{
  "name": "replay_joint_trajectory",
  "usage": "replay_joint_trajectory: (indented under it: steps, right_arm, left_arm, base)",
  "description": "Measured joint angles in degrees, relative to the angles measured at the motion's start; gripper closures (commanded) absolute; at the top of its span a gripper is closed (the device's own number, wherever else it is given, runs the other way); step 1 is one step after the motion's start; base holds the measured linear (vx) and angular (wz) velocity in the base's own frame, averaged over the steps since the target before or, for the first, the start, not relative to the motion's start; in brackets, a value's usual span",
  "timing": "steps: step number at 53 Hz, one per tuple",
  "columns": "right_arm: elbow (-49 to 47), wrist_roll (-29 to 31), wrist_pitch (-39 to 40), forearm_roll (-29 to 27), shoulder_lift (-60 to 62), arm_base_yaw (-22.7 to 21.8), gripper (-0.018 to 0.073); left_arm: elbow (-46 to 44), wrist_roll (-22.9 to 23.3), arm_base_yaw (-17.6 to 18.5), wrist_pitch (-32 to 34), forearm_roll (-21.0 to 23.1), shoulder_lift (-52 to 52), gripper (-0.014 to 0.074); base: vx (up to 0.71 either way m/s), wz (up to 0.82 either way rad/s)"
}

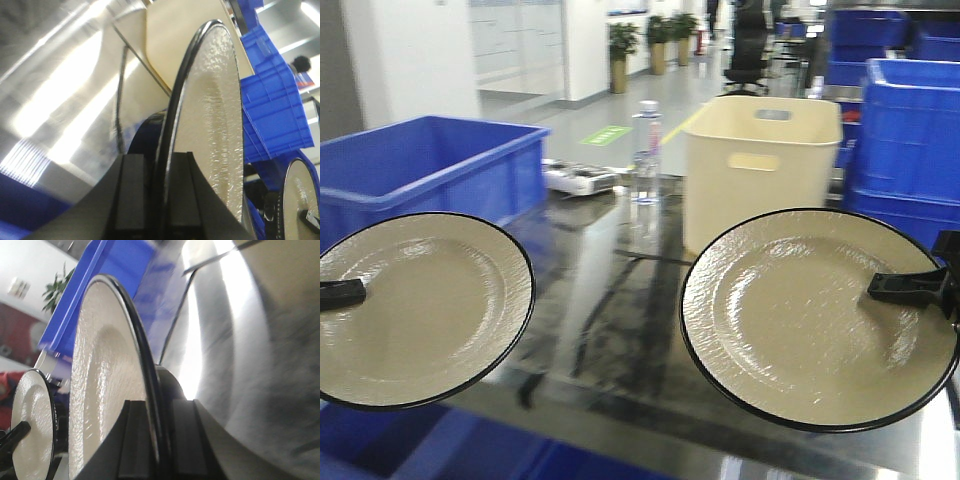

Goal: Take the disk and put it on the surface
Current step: 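Hold both plates while the base drives to the steel table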

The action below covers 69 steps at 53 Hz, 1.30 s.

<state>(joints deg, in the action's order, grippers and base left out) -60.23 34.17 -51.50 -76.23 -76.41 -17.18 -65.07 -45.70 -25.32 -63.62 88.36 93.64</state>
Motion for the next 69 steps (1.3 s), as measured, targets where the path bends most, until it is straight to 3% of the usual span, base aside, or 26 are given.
replay_joint_trajectory:
  steps: [29, 69]
  right_arm:
    - [0.0, 0.0, 0.9, 0.1, 0.0, 0.0, 0.0568]
    - [0.0, 0.0, 0.3, 0.0, 0.0, 0.0, 0.0568]
  left_arm:
    - [0.0, 0.0, 0.4, -0.1, 0.0, 0.0, 0.0598]
    - [0.0, 0.0, 0.4, -0.1, 0.0, 0.0, 0.0598]
  base:
    - [0.18, -0.53]
    - [0.01, -0.03]
